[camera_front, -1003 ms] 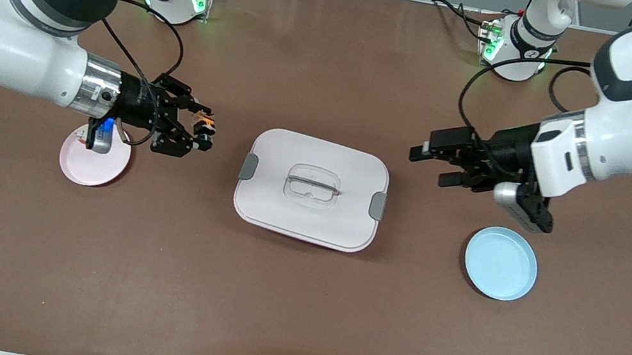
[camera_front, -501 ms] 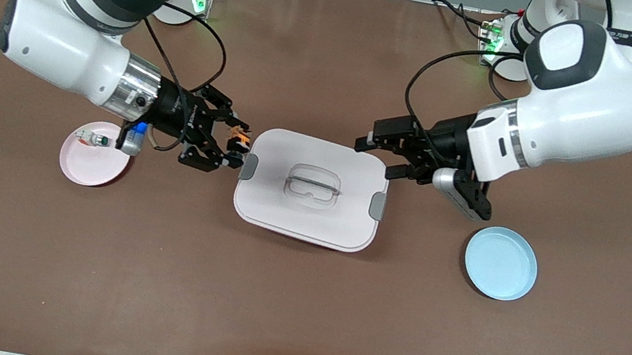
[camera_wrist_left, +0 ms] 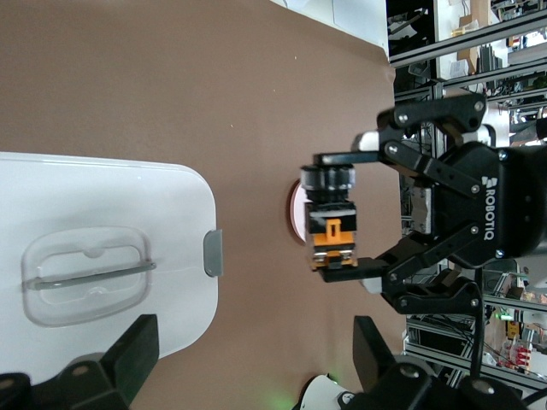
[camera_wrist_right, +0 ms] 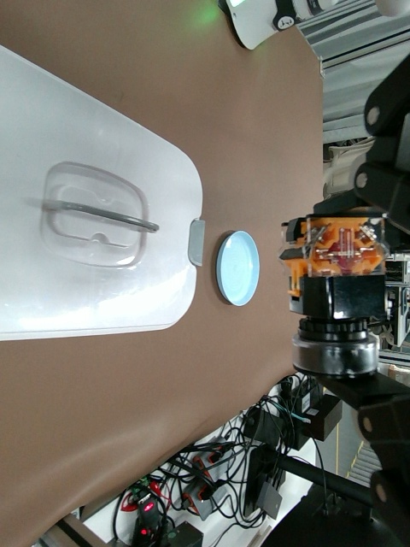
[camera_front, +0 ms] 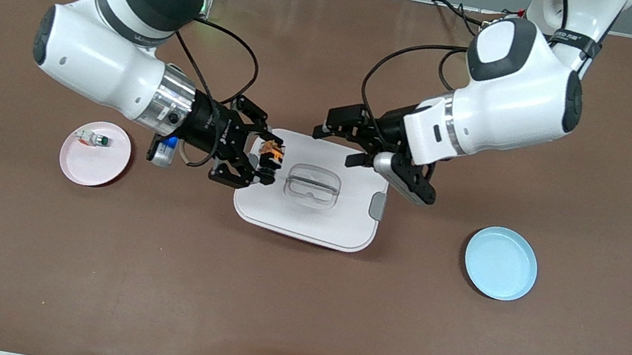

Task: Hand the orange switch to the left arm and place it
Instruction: 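Carry the switch over the box toward the left gripper, then close the left gripper on the switch while the right gripper holds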

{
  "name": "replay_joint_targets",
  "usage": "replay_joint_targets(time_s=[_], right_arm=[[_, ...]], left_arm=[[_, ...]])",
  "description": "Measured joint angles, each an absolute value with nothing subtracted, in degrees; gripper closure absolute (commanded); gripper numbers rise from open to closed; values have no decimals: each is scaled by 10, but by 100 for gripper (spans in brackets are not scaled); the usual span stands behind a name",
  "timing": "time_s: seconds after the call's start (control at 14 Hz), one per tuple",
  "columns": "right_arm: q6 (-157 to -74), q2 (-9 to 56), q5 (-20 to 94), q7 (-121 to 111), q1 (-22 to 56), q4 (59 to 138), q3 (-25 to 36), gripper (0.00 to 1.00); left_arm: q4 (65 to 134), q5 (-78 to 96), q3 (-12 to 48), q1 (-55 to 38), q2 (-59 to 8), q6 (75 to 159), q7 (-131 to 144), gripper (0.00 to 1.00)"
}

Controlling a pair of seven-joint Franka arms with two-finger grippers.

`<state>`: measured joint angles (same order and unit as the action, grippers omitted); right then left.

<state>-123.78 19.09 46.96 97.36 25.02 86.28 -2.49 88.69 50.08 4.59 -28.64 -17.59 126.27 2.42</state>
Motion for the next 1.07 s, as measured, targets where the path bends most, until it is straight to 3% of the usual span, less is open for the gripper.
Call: replay_joint_targets(time_s=[0.93, 1.07], right_arm=[[-1288, 195, 469, 1018, 306, 859, -24, 100], [-1288, 196, 469, 1019, 306, 859, -22, 100]], left_arm=[[886, 501, 42, -291, -201, 1296, 20, 0], [886, 501, 42, -292, -201, 1301, 20, 41]])
